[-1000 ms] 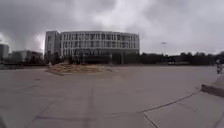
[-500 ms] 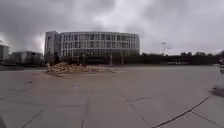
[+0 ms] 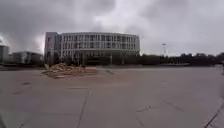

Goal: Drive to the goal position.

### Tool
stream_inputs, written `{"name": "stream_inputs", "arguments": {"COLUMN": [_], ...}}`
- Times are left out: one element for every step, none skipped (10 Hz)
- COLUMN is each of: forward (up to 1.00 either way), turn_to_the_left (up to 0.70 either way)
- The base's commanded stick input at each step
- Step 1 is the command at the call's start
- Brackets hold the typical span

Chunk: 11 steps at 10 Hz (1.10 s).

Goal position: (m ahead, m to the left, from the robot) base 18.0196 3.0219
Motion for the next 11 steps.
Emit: {"name": "stream_inputs", "arguments": {"forward": [0.67, 0.67, 0.67, 0.67, 0.67, 0.67, 0.67, 0.67, 0.67, 0.67, 0.67], "turn_to_the_left": [-0.02, -0.03, -0.03, -0.03, -0.03, -0.03, -0.03, -0.03, -0.03, -0.03, -0.03]}}
